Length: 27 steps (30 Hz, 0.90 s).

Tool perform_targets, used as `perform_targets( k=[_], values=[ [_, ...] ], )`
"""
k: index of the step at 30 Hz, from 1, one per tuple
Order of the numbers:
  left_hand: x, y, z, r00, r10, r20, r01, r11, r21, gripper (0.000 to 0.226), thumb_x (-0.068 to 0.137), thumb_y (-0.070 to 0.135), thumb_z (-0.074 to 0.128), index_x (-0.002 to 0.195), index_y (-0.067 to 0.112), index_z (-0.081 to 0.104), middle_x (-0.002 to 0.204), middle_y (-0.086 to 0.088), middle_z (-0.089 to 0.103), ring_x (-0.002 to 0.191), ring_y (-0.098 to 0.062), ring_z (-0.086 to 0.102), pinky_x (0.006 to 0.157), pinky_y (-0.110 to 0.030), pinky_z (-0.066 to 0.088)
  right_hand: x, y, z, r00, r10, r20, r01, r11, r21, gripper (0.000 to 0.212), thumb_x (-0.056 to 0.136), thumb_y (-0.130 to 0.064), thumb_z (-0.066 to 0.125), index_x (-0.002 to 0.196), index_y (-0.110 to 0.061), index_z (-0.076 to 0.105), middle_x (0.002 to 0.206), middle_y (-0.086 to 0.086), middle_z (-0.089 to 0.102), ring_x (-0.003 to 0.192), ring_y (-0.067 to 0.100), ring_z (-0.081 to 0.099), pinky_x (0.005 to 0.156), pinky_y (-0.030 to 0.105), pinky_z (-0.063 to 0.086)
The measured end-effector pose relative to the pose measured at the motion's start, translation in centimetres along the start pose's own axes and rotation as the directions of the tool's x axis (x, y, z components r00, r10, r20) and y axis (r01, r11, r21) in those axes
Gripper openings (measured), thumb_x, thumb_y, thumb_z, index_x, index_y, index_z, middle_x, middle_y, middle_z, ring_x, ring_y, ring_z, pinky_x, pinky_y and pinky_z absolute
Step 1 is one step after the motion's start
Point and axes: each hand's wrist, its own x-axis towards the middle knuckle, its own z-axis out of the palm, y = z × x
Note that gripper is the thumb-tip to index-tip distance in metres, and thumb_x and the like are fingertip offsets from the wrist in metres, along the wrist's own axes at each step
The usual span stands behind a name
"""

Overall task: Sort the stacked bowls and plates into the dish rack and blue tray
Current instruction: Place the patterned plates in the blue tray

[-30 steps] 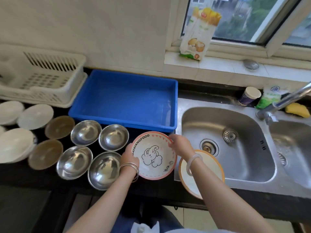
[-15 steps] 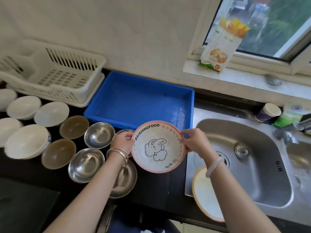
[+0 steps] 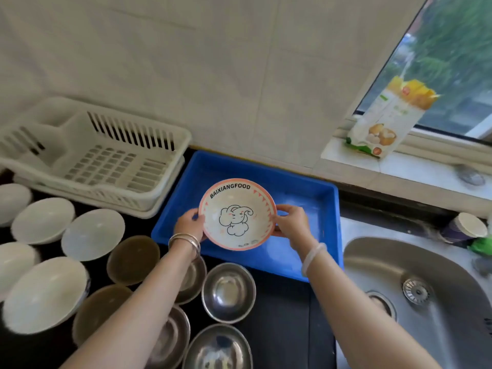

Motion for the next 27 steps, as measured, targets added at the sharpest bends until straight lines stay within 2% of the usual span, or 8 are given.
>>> perform_targets(
  k=[6, 9, 11, 15, 19, 22, 25, 27],
  values=[
    [5.2, -0.5, -0.6, 0.997, -0.081, 0.006, 0.081, 0.997, -0.001, 0.028, 0.09, 0.005, 0.043, 0.112, 0.009, 0.061, 0.112, -0.017, 0.063, 0.092, -0.031, 0.06, 0.078, -0.044, 0.055, 3.5, 1.2, 4.1, 0.996, 0.082, -0.023, -0.08, 0.994, 0.07, 0.024, 0.084, -0.003, 0.063, 0.107, -0.008, 0.065, 0.08, 0.011, 0.069, 0.065, 0.024, 0.071, 0.063, 0.036, 0.061],
    [6.9, -0.7, -1.0, 0.995, -0.104, 0.01, 0.104, 0.994, 0.023, 0.029, 0.09, 0.006, 0.042, 0.113, 0.009, 0.06, 0.115, -0.019, 0.063, 0.103, -0.035, 0.06, 0.089, -0.051, 0.052, 4.2, 1.5, 5.5, 0.995, 0.094, -0.036, -0.09, 0.99, 0.106, 0.019, 0.085, -0.006, 0.063, 0.102, -0.01, 0.066, 0.084, 0.011, 0.07, 0.064, 0.023, 0.072, 0.057, 0.031, 0.06],
    [7.8, -0.9, -1.2, 0.994, -0.111, 0.01, 0.111, 0.993, 0.027, 0.03, 0.091, 0.007, 0.041, 0.115, 0.008, 0.059, 0.117, -0.019, 0.062, 0.105, -0.036, 0.059, 0.092, -0.051, 0.05, 4.5, 1.6, 6.4, 0.993, 0.107, -0.04, -0.101, 0.987, 0.129, 0.018, 0.085, -0.006, 0.063, 0.102, -0.011, 0.066, 0.086, 0.013, 0.071, 0.069, 0.026, 0.072, 0.061, 0.034, 0.061],
    [8.6, -1.2, -1.5, 0.989, -0.143, 0.031, 0.144, 0.988, -0.055, 0.031, 0.093, 0.009, 0.04, 0.119, 0.01, 0.057, 0.115, -0.015, 0.062, 0.093, -0.028, 0.058, 0.073, -0.038, 0.053, 4.6, 2.2, 7.5, 0.992, 0.12, -0.043, -0.11, 0.974, 0.198, 0.015, 0.087, -0.007, 0.063, 0.1, -0.014, 0.064, 0.093, 0.015, 0.071, 0.076, 0.028, 0.072, 0.059, 0.03, 0.06],
    [8.7, -1.4, -1.8, 0.979, -0.191, 0.076, 0.201, 0.968, -0.15, 0.033, 0.094, 0.013, 0.041, 0.125, 0.013, 0.054, 0.117, -0.013, 0.06, 0.097, -0.027, 0.057, 0.065, -0.039, 0.052, 4.3, 2.5, 7.8, 0.993, 0.112, -0.029, -0.101, 0.961, 0.257, 0.017, 0.088, -0.009, 0.062, 0.105, -0.011, 0.066, 0.091, 0.011, 0.071, 0.077, 0.025, 0.072, 0.063, 0.029, 0.061],
    [8.5, -1.5, -2.1, 0.945, -0.292, 0.15, 0.321, 0.915, -0.246, 0.033, 0.094, 0.013, 0.044, 0.126, 0.013, 0.051, 0.125, -0.014, 0.056, 0.111, -0.034, 0.054, 0.072, -0.048, 0.052, 3.5, 3.0, 7.7, 0.985, 0.144, 0.099, -0.168, 0.935, 0.313, 0.022, 0.09, -0.015, 0.06, 0.111, -0.012, 0.066, 0.091, 0.004, 0.07, 0.074, 0.02, 0.068, 0.062, 0.028, 0.059],
    [8.0, -1.9, -2.2, 0.896, -0.376, 0.236, 0.438, 0.838, -0.327, 0.037, 0.095, 0.009, 0.043, 0.131, 0.014, 0.044, 0.126, -0.017, 0.053, 0.112, -0.039, 0.053, 0.074, -0.053, 0.049, 2.3, 4.5, 7.9, 0.94, 0.211, 0.268, -0.315, 0.839, 0.443, 0.029, 0.092, -0.023, 0.059, 0.12, -0.019, 0.059, 0.106, 0.003, 0.071, 0.085, 0.023, 0.072, 0.064, 0.027, 0.057],
    [7.8, -2.1, -2.2, 0.89, -0.378, 0.254, 0.45, 0.818, -0.357, 0.038, 0.094, 0.007, 0.043, 0.133, 0.011, 0.042, 0.126, -0.019, 0.053, 0.113, -0.041, 0.053, 0.075, -0.052, 0.049, 1.9, 5.3, 8.2, 0.936, 0.197, 0.291, -0.329, 0.779, 0.533, 0.035, 0.092, -0.024, 0.06, 0.126, -0.017, 0.056, 0.107, 0.004, 0.072, 0.09, 0.024, 0.072, 0.066, 0.025, 0.058]
  ],
)
